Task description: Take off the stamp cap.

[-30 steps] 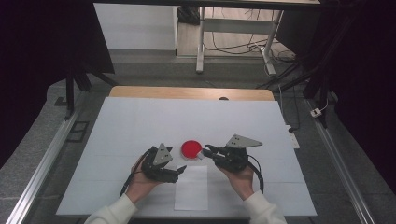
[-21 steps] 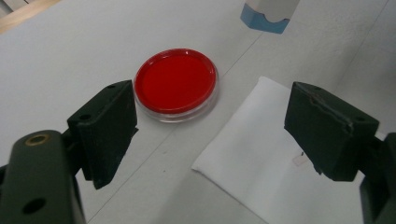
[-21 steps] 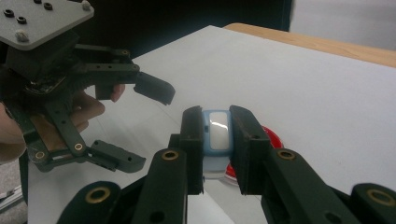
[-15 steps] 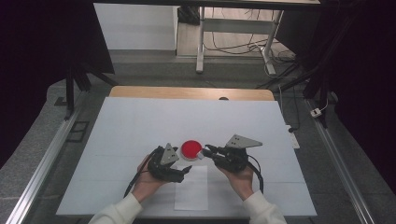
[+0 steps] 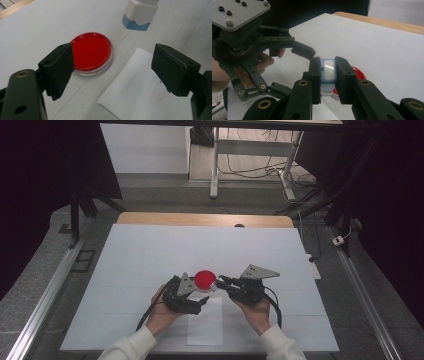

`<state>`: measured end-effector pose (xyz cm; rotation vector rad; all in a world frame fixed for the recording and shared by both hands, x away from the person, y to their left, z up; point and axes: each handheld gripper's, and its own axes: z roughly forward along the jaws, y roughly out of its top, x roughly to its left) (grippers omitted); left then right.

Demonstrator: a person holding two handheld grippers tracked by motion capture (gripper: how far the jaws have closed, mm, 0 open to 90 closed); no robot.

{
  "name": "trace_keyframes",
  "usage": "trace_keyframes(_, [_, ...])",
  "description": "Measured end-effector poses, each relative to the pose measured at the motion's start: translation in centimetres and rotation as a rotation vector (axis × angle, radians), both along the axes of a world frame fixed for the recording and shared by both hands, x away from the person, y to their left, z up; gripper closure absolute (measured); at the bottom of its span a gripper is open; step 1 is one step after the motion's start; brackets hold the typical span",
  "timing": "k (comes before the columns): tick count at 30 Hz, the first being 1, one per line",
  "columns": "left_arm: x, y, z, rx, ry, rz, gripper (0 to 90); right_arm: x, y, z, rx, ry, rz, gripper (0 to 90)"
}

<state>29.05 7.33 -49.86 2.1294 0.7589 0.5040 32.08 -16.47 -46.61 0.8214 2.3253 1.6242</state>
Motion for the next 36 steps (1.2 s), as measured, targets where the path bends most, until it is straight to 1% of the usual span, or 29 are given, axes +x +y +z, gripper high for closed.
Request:
trace_keyframes(9, [0.3,-0.8,-0.1,0.009,-0.002,-0.006,20.4,0.0,0.2,-0.1,0.004,0.004,-0.002,75.4])
trace_keyframes(24, [0.7,-1.8,-0.4,0.009,0.009,-0.018,20.4,-0.1,0.3,-0.2,-0.001,0.007,0.001,75.4])
trace_keyframes(30, [0.8,-2.1,-0.5,0.013,0.004,-0.022,21.1,-0.1,0.3,-0.2,-0.001,0.005,0.000,75.4])
trace_keyframes(36, [0.9,-2.4,-0.6,0.016,-0.002,-0.031,23.8,-0.1,0.4,-0.4,0.004,0.010,0.001,75.4])
